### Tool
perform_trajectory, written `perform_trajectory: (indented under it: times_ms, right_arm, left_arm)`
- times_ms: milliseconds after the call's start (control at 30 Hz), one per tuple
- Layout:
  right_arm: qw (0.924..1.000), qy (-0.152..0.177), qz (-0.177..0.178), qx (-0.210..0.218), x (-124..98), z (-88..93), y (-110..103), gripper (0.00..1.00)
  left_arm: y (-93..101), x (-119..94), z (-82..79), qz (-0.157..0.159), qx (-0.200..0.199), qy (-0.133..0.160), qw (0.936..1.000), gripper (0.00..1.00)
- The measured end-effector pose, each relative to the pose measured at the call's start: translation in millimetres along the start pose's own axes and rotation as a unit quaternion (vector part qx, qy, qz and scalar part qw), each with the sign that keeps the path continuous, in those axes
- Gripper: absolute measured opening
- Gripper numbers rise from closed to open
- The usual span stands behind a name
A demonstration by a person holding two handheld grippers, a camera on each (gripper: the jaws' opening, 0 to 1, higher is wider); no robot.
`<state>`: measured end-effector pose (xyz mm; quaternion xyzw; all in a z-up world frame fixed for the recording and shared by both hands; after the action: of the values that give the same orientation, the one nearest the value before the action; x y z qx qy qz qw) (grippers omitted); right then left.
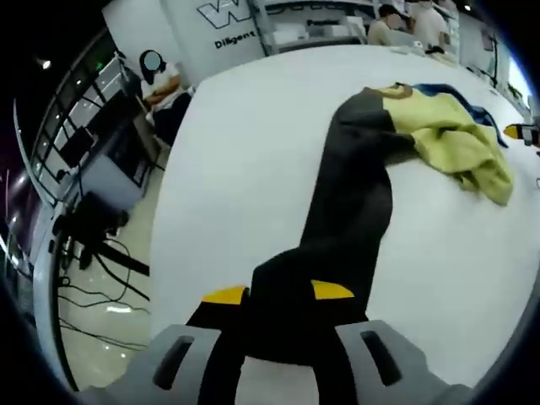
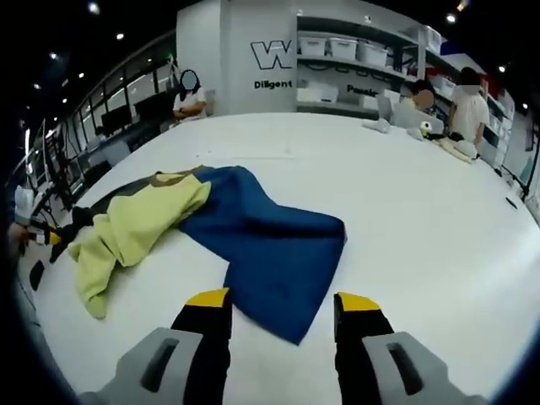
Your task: Fold the garment on the visible template until the final outline fits inside the template.
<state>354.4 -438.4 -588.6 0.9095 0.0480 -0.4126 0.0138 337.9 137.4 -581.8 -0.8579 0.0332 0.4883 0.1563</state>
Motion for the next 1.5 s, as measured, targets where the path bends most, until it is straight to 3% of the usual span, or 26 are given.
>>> perform_trajectory:
  times_ms: [67, 133, 200, 267, 500, 733, 1067, 1267, 1500]
  right_arm:
    - [1.0000, 0.002, 0.000, -0.002, -0.1, -0.5, -0.5, 0.47]
    - [1.0000, 0.005, -0.003, -0.001, -0.2, -1.0, -1.6, 0.48]
    - [1.0000, 0.007, -0.005, 0.001, -0.4, -1.2, -2.7, 0.49]
    - [0.9999, 0.011, -0.012, 0.003, -0.5, -1.3, -5.0, 0.50]
    - [0.9992, 0.024, -0.033, 0.001, -2.9, -1.1, -15.3, 0.60]
    - [0.9990, 0.023, -0.038, -0.009, -2.6, 2.1, -21.1, 0.62]
    - [0.9995, 0.015, -0.029, -0.004, 4.8, 11.6, -20.3, 0.59]
    - [0.9995, 0.011, -0.027, -0.008, 6.3, 14.4, -19.8, 0.57]
    - [0.9997, 0.011, -0.020, -0.002, 7.0, 16.4, -15.2, 0.56]
  left_arm:
    - [6.2, -4.3, -4.1, 0.015, -0.003, 0.026, 0.9996, 0.36]
    - [12.5, -9.0, -5.6, 0.022, 0.002, 0.031, 0.9993, 0.45]
    - [17.9, -11.2, -7.2, 0.031, 0.017, 0.036, 0.9987, 0.60]
    - [25.9, -15.9, -9.3, 0.044, 0.029, 0.049, 0.9974, 0.70]
    - [48.4, -27.9, -16.4, 0.071, 0.059, 0.072, 0.9931, 0.77]
    - [70.6, -39.0, -24.9, 0.098, 0.077, 0.092, 0.9879, 0.86]
    - [117.3, -41.2, -29.9, 0.162, 0.072, 0.109, 0.9782, 0.79]
    - [143.9, -37.7, -34.6, 0.201, 0.071, 0.116, 0.9701, 0.67]
    - [163.7, -34.5, -38.7, 0.220, 0.085, 0.123, 0.9641, 0.52]
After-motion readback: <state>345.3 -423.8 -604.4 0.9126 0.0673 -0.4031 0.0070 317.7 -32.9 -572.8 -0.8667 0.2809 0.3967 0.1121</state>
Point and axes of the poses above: the point that each gripper's makers call its tool centre point, and the gripper's own axes: x roughly forward along the fingers, y roughly to its right, z roughly out of its underside, the point moved 9 cm from there along -x, roughly backward along the fingers, and after that the axes turned 8 degrees about -y, right-handed, at the moved point
